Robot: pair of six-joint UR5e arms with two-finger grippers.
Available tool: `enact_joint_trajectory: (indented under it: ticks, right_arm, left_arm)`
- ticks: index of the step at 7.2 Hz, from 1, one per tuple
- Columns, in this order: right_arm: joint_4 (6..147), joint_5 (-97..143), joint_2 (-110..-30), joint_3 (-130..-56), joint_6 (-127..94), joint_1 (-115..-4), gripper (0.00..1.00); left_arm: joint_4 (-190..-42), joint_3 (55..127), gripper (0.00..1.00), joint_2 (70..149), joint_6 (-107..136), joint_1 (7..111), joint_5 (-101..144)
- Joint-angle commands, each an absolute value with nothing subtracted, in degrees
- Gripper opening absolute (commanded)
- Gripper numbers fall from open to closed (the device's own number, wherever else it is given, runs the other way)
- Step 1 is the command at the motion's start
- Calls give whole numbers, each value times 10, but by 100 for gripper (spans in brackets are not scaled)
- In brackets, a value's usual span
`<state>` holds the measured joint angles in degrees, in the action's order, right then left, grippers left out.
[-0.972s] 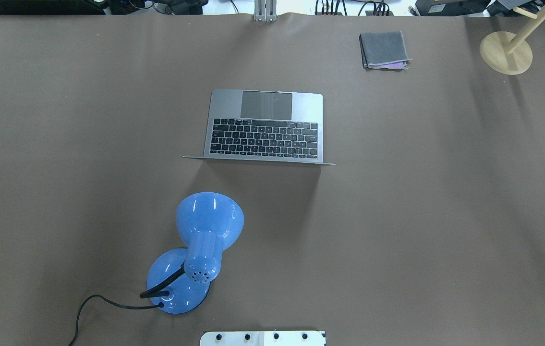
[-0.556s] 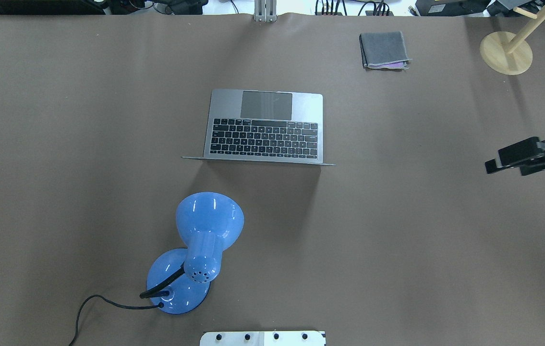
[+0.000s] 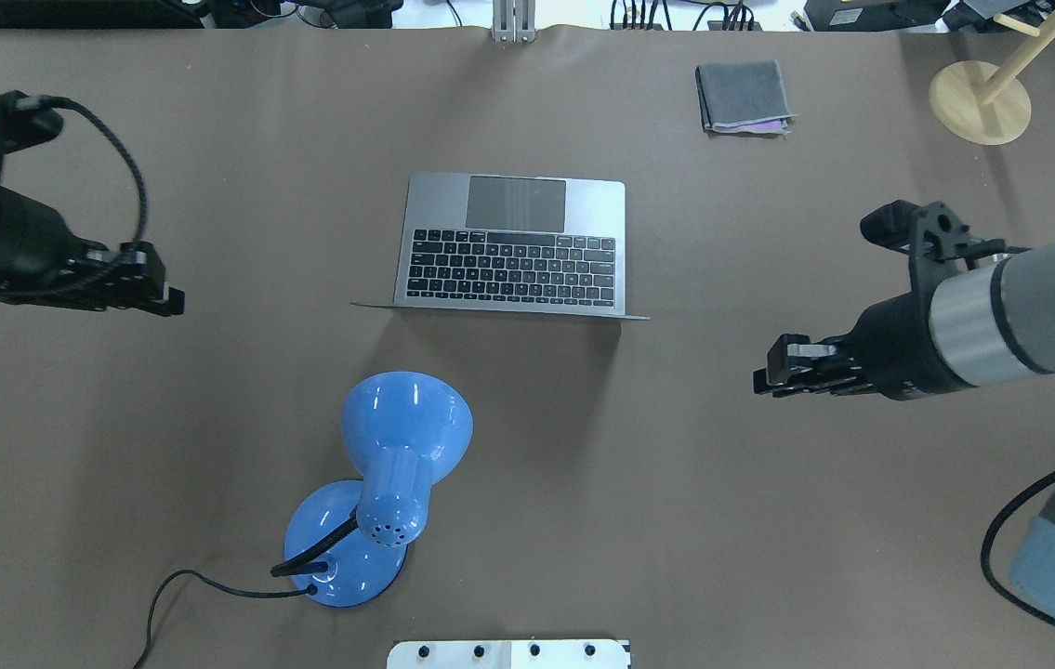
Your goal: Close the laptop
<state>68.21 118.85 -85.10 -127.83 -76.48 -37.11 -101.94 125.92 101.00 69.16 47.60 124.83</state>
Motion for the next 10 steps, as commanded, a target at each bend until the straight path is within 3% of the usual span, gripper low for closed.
enact_joint_trajectory:
  ticks: [1,3,10]
  right_arm:
    - [686,1096,-814,-1268,-781,-292,0]
    - [735,1081,-749,-1243,-784,-286,0]
    - [743,1019,-691,-1191,-784,-293,0]
  left_arm:
    - [-1016,1242,0,1062,759,383,1157]
    - [-1016,1191,0,1105,768,360,1118]
    - [-1021,1139,0,1156,773,333,1075]
